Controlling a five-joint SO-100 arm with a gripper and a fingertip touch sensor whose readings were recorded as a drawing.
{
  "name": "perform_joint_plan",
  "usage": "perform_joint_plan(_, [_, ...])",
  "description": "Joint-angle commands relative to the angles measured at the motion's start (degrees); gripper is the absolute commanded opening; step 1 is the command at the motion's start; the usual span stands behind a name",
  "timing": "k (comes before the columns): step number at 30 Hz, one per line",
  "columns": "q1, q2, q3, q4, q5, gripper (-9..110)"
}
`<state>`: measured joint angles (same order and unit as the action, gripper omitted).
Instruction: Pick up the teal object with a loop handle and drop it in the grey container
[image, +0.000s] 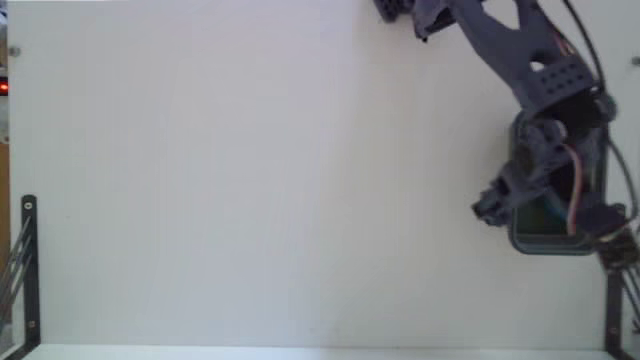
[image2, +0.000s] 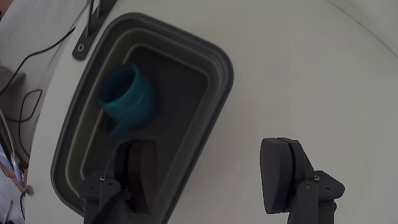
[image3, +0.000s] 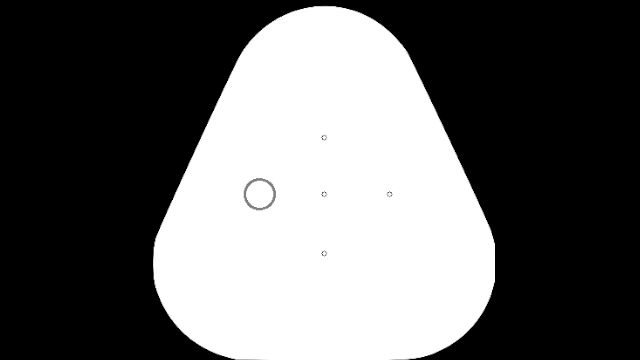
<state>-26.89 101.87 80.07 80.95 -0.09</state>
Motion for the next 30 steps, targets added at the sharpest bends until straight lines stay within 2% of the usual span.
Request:
perform_joint_plan(1, [1.8,7.4,1.8,0.8,0.1,110])
perform_joint_plan(30, [19.3,30.3,24.6,1.0,0.1,110])
